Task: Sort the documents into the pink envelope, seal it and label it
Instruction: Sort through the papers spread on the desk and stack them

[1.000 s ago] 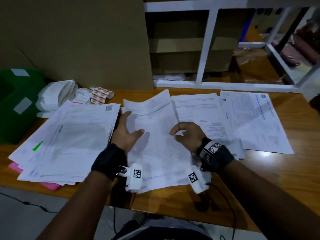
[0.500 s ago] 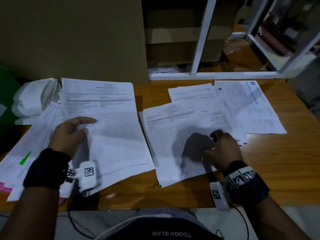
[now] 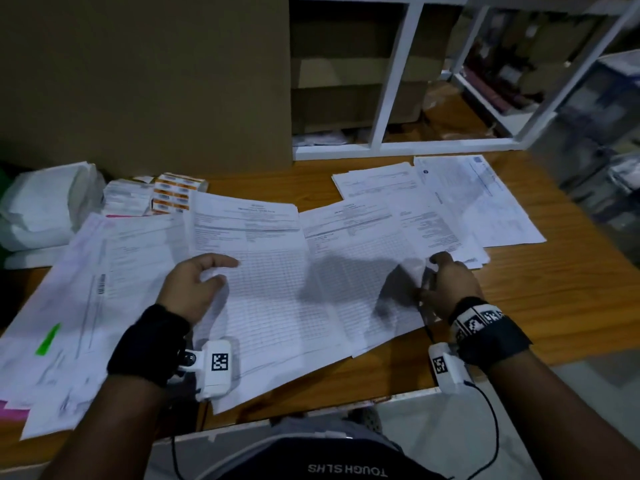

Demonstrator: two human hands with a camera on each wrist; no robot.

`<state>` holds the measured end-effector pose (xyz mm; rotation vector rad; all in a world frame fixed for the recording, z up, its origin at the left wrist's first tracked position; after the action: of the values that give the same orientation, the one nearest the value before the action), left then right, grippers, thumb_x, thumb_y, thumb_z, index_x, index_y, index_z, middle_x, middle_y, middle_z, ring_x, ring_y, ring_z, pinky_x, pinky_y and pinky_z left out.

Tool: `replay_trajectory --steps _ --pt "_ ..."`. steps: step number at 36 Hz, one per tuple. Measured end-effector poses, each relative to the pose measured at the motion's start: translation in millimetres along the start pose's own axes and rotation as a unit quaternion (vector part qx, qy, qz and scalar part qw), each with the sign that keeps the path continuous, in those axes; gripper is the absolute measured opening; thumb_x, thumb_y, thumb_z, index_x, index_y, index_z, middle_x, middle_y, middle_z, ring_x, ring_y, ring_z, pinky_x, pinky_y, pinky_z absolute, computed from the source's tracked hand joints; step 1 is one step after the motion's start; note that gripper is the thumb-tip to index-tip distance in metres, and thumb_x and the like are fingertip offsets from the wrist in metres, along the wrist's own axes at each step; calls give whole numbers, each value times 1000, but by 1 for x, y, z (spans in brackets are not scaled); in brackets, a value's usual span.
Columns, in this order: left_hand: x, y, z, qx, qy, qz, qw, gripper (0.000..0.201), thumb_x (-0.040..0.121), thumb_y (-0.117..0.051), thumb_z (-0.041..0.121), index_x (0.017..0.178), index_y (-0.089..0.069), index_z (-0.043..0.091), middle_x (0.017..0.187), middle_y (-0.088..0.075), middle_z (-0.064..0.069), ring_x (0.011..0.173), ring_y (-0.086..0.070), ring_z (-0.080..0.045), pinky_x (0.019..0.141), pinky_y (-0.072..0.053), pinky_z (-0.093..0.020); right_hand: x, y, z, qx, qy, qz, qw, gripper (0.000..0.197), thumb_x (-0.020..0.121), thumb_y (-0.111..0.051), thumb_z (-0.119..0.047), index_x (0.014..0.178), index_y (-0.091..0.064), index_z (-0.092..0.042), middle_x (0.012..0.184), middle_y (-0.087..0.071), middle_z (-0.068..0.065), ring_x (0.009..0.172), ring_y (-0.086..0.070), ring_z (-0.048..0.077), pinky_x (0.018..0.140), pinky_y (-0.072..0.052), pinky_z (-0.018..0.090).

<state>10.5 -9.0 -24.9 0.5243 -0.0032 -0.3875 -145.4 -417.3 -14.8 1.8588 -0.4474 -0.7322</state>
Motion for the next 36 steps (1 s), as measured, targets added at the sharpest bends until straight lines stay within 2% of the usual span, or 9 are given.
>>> replay_trajectory --steps 4,9,13,16,20,24,26,32,36 --pt "-5 -1 -5 -7 -6 8 1000 40 95 -57 -5 97 -72 32 126 -68 0 132 -53 -20 109 -37 -33 2 0 -4 -9 2 -13 1000 56 75 -83 -31 118 -52 -14 110 -65 12 100 -62 31 87 -55 38" --pt "-15 -7 -8 -7 -1 25 1000 37 95 -58 -3 97 -74 31 124 -69 1 129 -55 -21 112 -39 -39 5 1 -4 -28 3 -1 1000 50 73 -82 -29 110 -54 -10 114 -54 14 102 -57 32 91 -53 41" --pt "-20 -16 -6 -4 0 39 999 35 94 -60 -3 97 -74 28 121 -70 0 125 -58 -22 109 -40 -36 17 -2 2 -21 1 -24 999 44 76 -79 -27 109 -55 -9 109 -61 13 100 -60 29 82 -52 34" --pt "-23 -21 -3 -7 3 46 999 33 94 -60 -4 98 -75 25 118 -71 0 123 -60 -21 108 -41 -34 24 0 4 -14 3 -33 999 35 79 -74 -20 108 -56 -11 108 -64 11 103 -60 30 85 -53 35" --pt "-26 -28 2 4 6 59 998 31 94 -60 -3 100 -75 24 117 -71 1 123 -59 -20 107 -40 -32 30 4 3 -13 19 -39 999 26 74 -76 -21 92 -57 -21 108 -62 11 99 -61 29 80 -53 32" --pt "-31 -29 6 6 10 85 996 33 94 -60 -2 99 -75 28 117 -72 4 124 -58 -18 108 -41 -33 40 9 3 24 37 -32 999 41 76 -78 -24 108 -53 -18 108 -61 10 95 -59 28 74 -50 31" --pt "-35 -23 9 3 7 110 994 33 94 -60 -2 100 -76 26 115 -73 4 122 -60 -18 104 -41 -31 48 16 -1 29 47 -28 998 45 78 -79 -29 113 -55 -16 113 -62 10 101 -60 28 79 -50 30" --pt "-43 -13 17 -4 0 143 990 32 92 -61 -5 99 -76 23 112 -74 3 119 -60 -16 104 -39 -29 66 26 -29 49 58 -55 996 93 73 -81 -51 141 -37 -5 140 -51 15 127 -51 33 96 -47 37" --pt "-42 -23 15 -12 6 114 993 35 93 -62 -6 97 -76 25 114 -73 5 120 -61 -17 107 -41 -34 71 25 -40 58 72 -55 994 86 75 -82 -44 138 -39 -4 137 -51 17 125 -51 34 92 -47 36"
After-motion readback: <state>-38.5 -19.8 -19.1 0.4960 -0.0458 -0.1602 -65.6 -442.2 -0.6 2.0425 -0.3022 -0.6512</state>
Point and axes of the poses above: each hand's wrist, its own x-axis towards the middle knuckle, its own y-axis out of the back of the hand, z = x × y, the point moved 6 cm from there along x, towards the middle knuckle
